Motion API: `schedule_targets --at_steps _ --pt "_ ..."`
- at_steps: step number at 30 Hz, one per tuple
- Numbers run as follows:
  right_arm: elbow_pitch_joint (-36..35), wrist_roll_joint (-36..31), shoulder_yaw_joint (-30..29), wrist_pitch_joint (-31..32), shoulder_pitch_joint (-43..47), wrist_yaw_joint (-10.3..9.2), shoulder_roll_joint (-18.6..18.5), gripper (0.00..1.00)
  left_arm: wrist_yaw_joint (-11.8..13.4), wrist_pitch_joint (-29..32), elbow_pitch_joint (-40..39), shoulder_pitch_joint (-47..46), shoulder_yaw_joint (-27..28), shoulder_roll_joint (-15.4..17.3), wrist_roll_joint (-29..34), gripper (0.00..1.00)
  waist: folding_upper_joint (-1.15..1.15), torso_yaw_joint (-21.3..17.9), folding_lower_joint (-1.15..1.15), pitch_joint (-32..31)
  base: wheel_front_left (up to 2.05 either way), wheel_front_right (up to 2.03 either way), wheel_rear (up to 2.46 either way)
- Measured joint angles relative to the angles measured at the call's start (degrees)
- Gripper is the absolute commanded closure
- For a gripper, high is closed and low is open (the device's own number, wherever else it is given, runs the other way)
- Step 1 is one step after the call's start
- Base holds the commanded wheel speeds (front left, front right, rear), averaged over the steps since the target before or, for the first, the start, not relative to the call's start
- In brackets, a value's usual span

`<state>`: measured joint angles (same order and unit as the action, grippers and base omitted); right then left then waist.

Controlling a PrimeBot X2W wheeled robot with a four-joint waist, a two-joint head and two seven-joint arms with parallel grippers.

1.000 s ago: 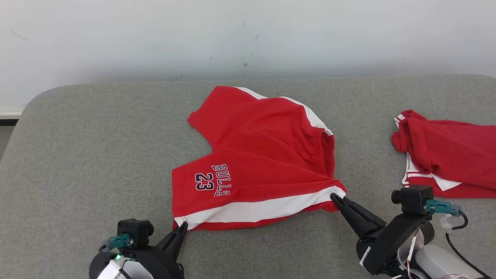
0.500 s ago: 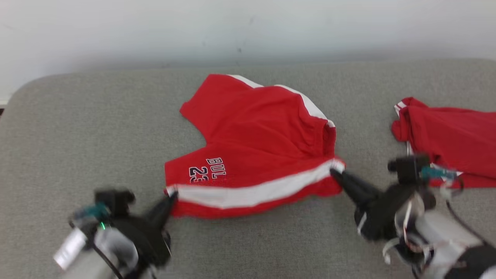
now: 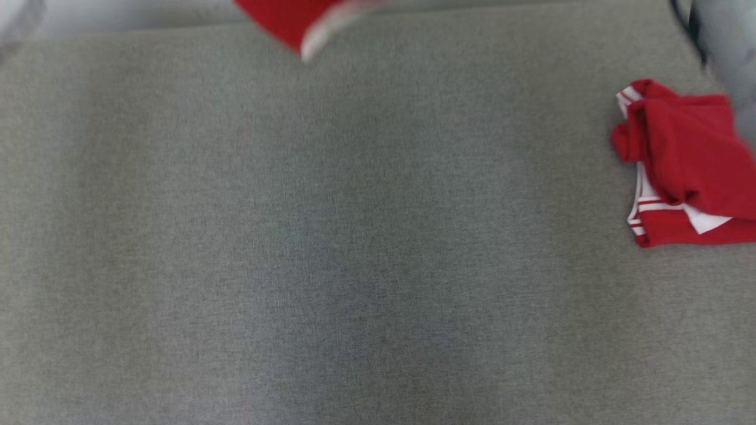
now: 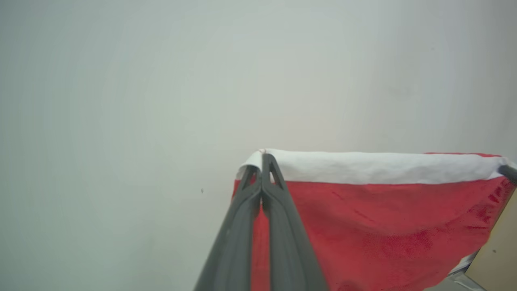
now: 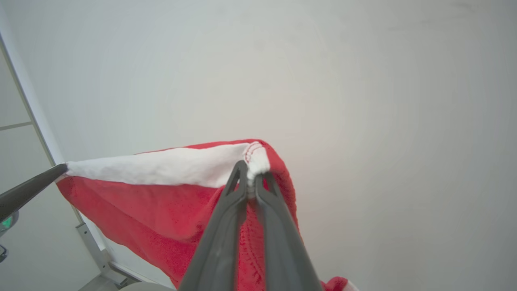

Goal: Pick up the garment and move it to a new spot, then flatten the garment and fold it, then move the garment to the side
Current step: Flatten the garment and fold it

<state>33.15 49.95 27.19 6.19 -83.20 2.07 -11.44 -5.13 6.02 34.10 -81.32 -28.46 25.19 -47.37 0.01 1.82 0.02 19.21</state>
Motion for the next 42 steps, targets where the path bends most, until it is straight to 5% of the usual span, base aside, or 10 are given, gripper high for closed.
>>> schedule_targets --at_steps 3,6,16,28,42 --pt "-0.78 0.54 2.43 -1.9 -7.76 2.21 1.58 1.0 -1.03 -2.79 -2.4 -3.79 0.77 -1.16 -0.48 1.0 -0.01 0.38 -0.02 2.48 0.0 0.0 0.0" --pt "-2.89 -0.29 5.05 -2.07 -5.73 3.88 -0.11 1.0 -1.51 -4.77 -5.8 0.08 0.44 -1.69 -1.45 1.0 0.0 1.19 -0.02 4.96 0.0 0.0 0.0" --pt "-5.9 2.45 8.21 -5.76 21.43 5.0 -8.5 1.0 -1.96 -12.4 -5.04 25.77 -3.54 0.34 -3.47 1.0 0.01 4.22 0.0 10.03 0.0 0.0 0.0" --pt "-10.35 8.49 8.06 -16.5 45.52 5.01 -9.24 1.0 -2.02 -17.7 -5.32 46.2 -10.2 -1.71 -3.64 1.0 -0.01 3.91 -0.04 3.15 0.0 0.0 0.0" --pt "-15.45 9.18 14.35 -17.59 59.56 5.01 -14.85 1.0 -1.93 -19.19 -5.37 56.84 -11.83 -3.45 -3.88 1.0 -0.01 3.6 -0.04 -8.49 0.0 0.0 0.0"
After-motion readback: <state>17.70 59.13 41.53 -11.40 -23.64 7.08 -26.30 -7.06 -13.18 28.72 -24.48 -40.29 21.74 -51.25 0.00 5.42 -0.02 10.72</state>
